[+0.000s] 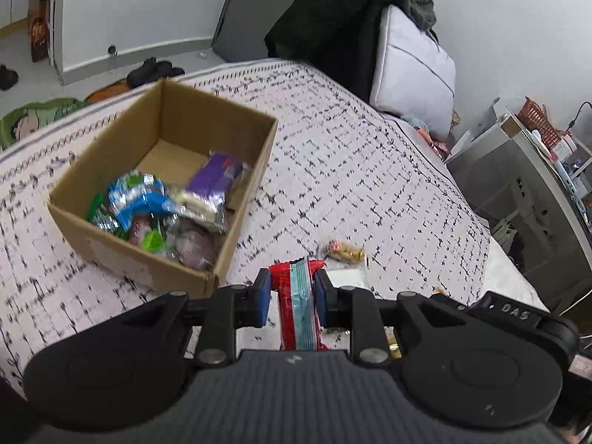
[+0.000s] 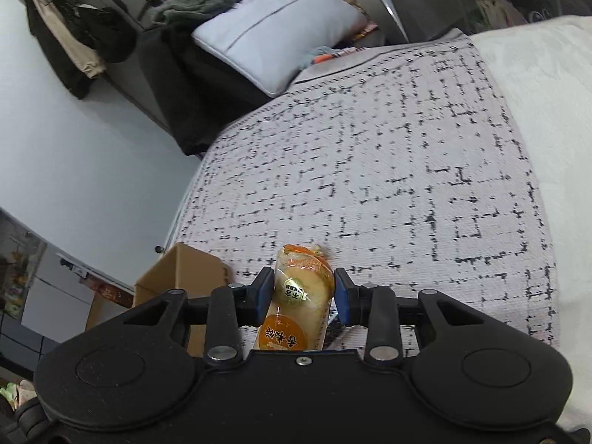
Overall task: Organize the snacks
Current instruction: 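Carry the red bar and bread roll over the box opening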
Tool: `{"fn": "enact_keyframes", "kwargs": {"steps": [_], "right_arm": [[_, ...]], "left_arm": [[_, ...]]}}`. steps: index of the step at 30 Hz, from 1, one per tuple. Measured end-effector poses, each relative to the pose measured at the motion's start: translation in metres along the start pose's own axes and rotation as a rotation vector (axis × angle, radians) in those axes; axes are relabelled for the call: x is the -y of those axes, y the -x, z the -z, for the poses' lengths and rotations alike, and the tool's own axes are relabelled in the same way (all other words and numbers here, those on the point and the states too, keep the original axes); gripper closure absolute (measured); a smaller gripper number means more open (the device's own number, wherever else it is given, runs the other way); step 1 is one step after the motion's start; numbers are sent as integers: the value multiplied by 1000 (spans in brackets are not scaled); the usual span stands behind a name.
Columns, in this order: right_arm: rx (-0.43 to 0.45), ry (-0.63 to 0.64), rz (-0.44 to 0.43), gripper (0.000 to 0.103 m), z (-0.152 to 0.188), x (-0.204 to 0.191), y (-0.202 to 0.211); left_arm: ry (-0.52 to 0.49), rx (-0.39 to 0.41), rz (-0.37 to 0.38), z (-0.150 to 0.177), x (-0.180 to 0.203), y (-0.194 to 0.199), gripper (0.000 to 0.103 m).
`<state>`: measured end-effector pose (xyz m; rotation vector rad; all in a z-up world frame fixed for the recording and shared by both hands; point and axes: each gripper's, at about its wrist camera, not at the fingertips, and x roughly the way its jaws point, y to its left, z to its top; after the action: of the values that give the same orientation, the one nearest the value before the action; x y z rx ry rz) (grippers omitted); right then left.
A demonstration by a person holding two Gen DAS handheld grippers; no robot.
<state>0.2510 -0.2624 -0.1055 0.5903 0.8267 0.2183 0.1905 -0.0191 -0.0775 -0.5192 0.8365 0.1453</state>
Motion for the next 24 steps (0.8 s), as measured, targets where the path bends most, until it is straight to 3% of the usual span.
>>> {"fn": "enact_keyframes", "kwargs": {"steps": [24], "right_arm": [[101,128,-170,69,12,-61,0]], "left_arm": [[36,75,-5,-43,-30,17,79]]}}
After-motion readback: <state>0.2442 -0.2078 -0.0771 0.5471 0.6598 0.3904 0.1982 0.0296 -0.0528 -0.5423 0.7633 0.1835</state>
